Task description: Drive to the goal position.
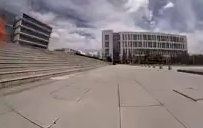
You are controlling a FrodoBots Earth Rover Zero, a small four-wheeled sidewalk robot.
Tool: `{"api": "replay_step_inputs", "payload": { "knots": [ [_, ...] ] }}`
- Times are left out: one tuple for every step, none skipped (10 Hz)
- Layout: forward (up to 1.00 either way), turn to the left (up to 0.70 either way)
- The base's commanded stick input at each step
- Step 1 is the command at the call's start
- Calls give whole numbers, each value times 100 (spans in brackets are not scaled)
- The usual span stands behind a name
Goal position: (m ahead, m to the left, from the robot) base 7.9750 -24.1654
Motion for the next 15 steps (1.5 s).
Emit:
{"api": "replay_step_inputs", "payload": {
  "knots": [
    [100,-32],
    [100,-12],
    [100,0],
    [100,0],
    [100,-9],
    [100,-33],
    [100,-40],
    [100,-21],
    [100,-2],
    [100,0],
    [100,0],
    [100,-6],
    [100,-17],
    [100,-35],
    [100,-40]
  ]
}}
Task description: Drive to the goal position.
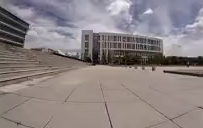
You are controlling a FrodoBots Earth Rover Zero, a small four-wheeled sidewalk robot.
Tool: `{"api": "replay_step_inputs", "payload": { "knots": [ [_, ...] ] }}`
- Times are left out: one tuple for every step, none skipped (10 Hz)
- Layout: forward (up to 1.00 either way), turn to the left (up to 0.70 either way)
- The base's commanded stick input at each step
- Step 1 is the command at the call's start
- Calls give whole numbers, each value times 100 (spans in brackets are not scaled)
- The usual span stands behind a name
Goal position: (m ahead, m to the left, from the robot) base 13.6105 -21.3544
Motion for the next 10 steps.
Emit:
{"api": "replay_step_inputs", "payload": {
  "knots": [
    [100,-35],
    [100,-16],
    [100,0],
    [100,0],
    [100,0],
    [100,-3],
    [100,-12],
    [100,-33],
    [100,-40],
    [100,-26]
  ]
}}
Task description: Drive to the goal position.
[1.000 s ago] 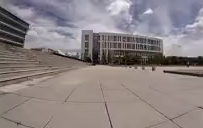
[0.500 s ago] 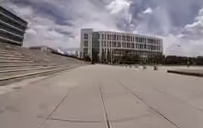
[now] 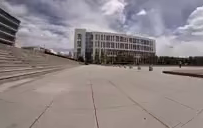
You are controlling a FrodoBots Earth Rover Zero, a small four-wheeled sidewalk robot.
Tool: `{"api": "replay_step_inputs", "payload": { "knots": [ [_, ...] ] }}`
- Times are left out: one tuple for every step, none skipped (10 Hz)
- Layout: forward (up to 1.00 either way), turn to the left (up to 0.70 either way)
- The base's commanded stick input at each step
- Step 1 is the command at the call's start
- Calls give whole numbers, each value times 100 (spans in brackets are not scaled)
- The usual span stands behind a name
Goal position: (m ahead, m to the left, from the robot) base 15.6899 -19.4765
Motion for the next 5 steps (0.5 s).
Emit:
{"api": "replay_step_inputs", "payload": {
  "knots": [
    [100,-5],
    [100,0],
    [100,0],
    [100,0],
    [100,0]
  ]
}}
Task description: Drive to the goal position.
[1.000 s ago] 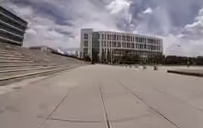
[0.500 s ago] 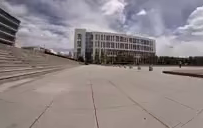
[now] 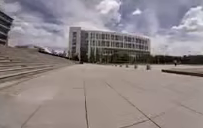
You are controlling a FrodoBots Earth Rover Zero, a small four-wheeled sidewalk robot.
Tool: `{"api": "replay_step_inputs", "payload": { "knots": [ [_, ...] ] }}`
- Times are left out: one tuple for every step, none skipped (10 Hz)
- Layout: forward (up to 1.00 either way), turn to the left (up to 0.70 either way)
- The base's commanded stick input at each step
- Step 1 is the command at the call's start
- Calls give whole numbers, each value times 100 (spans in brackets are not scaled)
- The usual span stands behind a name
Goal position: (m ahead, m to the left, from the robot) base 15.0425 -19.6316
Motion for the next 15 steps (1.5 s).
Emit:
{"api": "replay_step_inputs", "payload": {
  "knots": [
    [100,0],
    [100,0],
    [100,0],
    [100,0],
    [100,0],
    [100,0],
    [100,0],
    [100,0],
    [100,0],
    [100,0],
    [100,0],
    [100,0],
    [100,0],
    [100,0],
    [100,0]
  ]
}}
